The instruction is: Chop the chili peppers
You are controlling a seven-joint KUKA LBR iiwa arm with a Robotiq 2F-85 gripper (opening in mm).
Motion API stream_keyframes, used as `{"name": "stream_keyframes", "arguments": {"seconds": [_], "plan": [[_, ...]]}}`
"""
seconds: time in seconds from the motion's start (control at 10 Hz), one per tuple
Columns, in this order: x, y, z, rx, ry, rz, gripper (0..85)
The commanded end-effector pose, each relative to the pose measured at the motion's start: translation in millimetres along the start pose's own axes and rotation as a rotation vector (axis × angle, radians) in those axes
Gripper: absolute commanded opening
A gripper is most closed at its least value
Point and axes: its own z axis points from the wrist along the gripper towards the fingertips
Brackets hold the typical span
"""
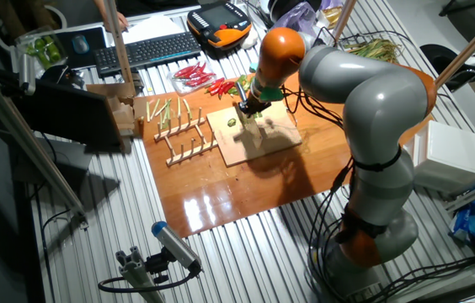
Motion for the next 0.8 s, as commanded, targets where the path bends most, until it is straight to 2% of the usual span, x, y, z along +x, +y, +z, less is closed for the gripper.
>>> {"name": "stream_keyframes", "arguments": {"seconds": [0.0, 0.2, 0.4, 0.5, 0.7], "plan": [[-5.3, 7.7, 1.0, -0.004, 0.000, 0.009, 0.0], [-27.3, 37.3, -2.7, -0.022, 0.000, 0.016, 0.0], [-52.2, 69.9, -16.0, -0.033, 0.004, 0.001, 0.0], [-61.6, 85.8, -20.2, -0.033, -0.002, -0.008, 0.0], [-73.6, 110.2, -30.8, -0.060, 0.000, -0.058, 0.0]]}}
